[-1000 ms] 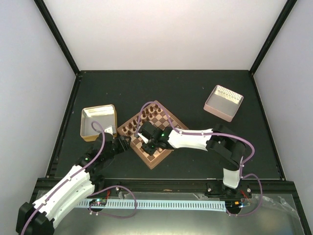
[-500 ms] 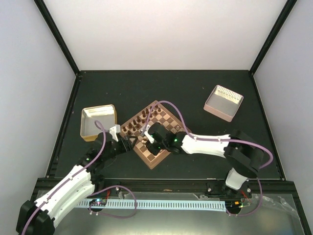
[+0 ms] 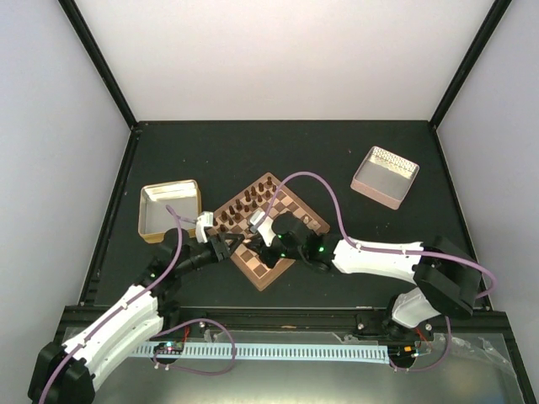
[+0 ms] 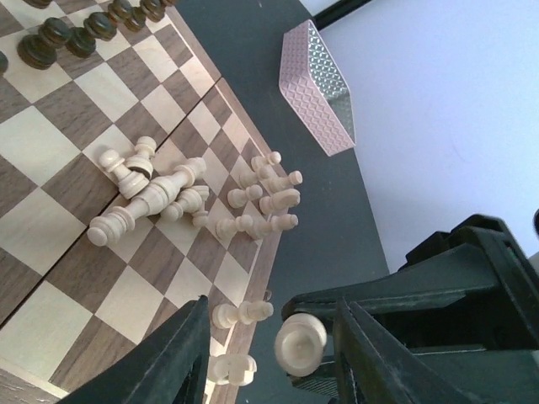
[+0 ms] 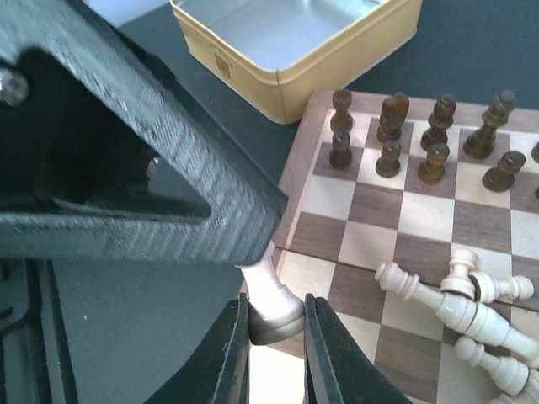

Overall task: Set up the chess pieces on the board
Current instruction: Place the chess piece on the chessboard.

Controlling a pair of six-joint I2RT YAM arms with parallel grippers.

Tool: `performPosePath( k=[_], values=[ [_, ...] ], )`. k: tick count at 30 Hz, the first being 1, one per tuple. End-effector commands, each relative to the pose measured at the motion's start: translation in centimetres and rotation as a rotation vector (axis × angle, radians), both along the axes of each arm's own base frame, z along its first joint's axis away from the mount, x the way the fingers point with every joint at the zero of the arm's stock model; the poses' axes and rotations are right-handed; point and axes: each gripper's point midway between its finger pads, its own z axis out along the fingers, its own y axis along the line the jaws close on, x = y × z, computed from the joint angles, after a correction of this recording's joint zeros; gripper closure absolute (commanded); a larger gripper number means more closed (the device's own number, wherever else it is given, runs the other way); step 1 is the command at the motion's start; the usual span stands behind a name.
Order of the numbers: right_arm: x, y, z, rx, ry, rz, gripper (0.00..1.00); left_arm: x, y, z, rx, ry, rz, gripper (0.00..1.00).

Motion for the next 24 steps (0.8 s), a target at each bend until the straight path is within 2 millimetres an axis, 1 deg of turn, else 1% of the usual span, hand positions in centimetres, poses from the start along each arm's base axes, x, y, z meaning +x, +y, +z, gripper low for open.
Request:
performPosePath(
  k=[1,6,10,14,17,21,24],
  values=[
    [0.0,0.9,2.8,0.101,-0.023,0.010,0.92,-0.1,-0.5,1.7,-0.045,-0.057,-0.036,0.60],
    [-0.2,1.0,2.7,0.102,-0.016,0.020,0.92,-0.4,-0.8,2.0,-0.053,-0.061,-0.061,0.71],
    [-0.1,1.0,2.4,0.095,-0.011,0.015,0.92,-0.6,-0.9,2.0,-0.055,-0.061,-0.077,0.82],
    [0.3,0.9,2.1,0.077,-0.013,-0.009,0.88,-0.7,-0.9,1.9,-0.044,-0.066,-0.083,0.95],
    [1.1,0.5,1.8,0.049,-0.012,-0.062,0.77,-0.4,-0.6,1.9,-0.002,-0.073,-0.067,0.98],
    [2.4,-0.9,1.4,-0.002,-0.017,-0.167,0.54,0.3,0.3,1.5,0.113,-0.087,-0.031,0.98],
    [3.1,-2.3,1.3,-0.046,-0.019,-0.238,0.50,1.0,1.8,0.6,0.264,-0.068,0.017,0.98]
  ],
)
